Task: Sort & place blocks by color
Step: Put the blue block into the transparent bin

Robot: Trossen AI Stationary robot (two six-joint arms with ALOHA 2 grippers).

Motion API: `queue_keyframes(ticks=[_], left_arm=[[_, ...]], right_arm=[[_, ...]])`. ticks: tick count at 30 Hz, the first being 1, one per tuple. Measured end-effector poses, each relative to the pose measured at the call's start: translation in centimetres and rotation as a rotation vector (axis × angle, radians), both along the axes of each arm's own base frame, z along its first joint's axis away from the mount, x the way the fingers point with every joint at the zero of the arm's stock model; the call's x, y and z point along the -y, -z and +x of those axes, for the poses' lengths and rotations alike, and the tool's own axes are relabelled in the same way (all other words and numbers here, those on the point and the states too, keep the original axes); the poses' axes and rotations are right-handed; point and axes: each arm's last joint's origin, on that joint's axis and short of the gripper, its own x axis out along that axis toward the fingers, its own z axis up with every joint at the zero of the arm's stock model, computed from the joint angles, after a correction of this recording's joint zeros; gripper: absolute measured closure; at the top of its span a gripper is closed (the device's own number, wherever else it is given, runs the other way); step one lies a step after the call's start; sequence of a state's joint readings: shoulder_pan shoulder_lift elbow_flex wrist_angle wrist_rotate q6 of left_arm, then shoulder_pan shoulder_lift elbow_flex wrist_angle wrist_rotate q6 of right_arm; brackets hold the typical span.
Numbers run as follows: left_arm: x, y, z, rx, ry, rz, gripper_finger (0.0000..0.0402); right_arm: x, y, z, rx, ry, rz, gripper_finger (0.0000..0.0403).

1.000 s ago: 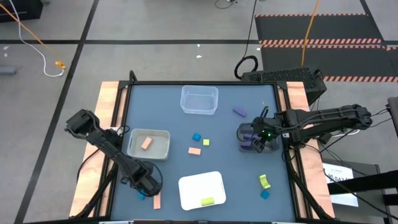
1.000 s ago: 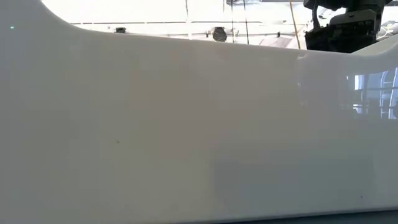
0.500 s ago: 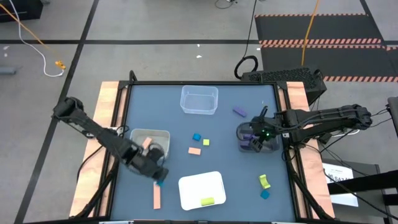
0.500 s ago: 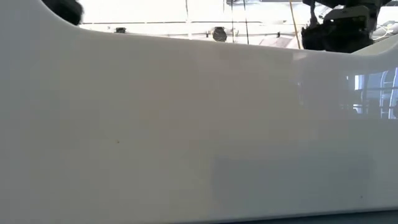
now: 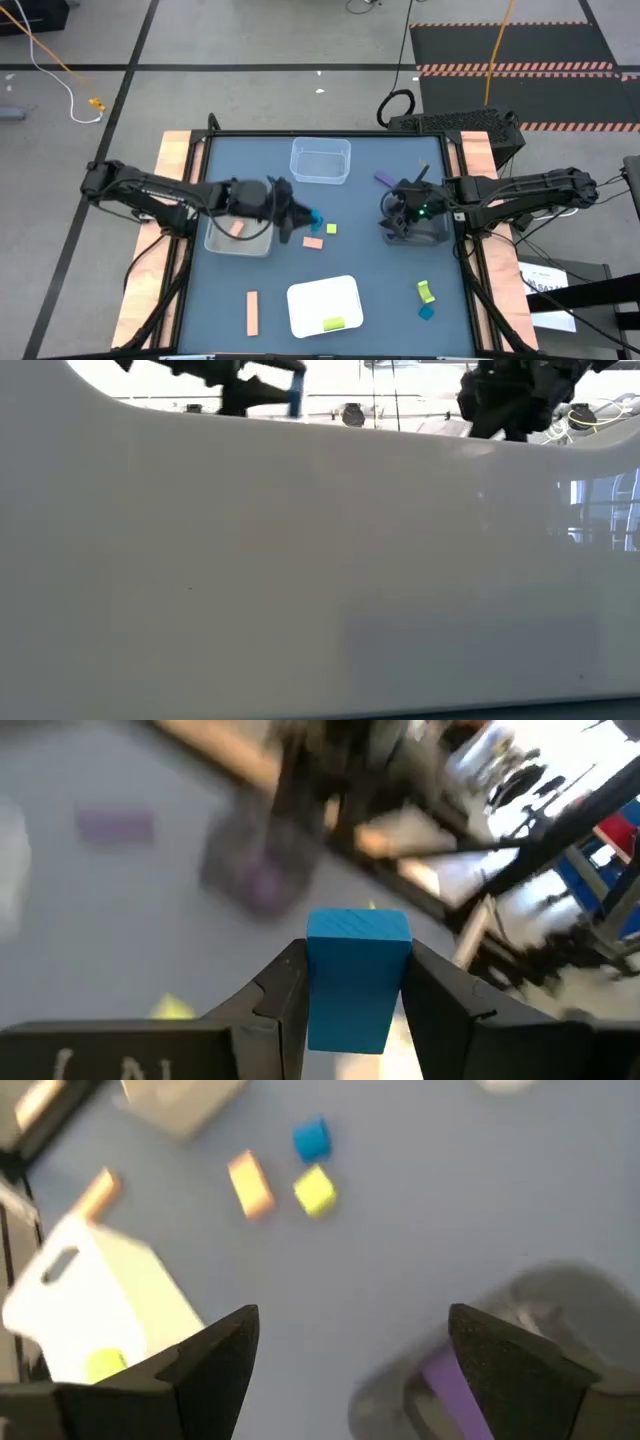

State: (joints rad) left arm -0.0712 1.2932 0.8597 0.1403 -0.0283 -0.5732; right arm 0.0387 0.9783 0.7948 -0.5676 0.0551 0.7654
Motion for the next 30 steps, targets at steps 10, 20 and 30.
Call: queue_keyframes(ticks=[10, 20, 30], left_arm=[[-4.3, -4.6, 0.2, 0.475, -0.047, 0.249, 0.0275], [-6.7, -4.0, 0.0, 0.411, -0.067, 0.295, 0.0275], [-12.9, 1.9, 0.0, -0.034, -0.289, 0.238, 0.0275]], right_arm=[[0.5, -1.6, 1.3, 0.209, 0.087, -0.170, 0.0089], [1.2, -2.3, 1.6, 0.272, 0.196, -0.295, 0.0089], [3.1, -3.2, 3.0, 0.367, 0.315, -0.459, 0.0089]])
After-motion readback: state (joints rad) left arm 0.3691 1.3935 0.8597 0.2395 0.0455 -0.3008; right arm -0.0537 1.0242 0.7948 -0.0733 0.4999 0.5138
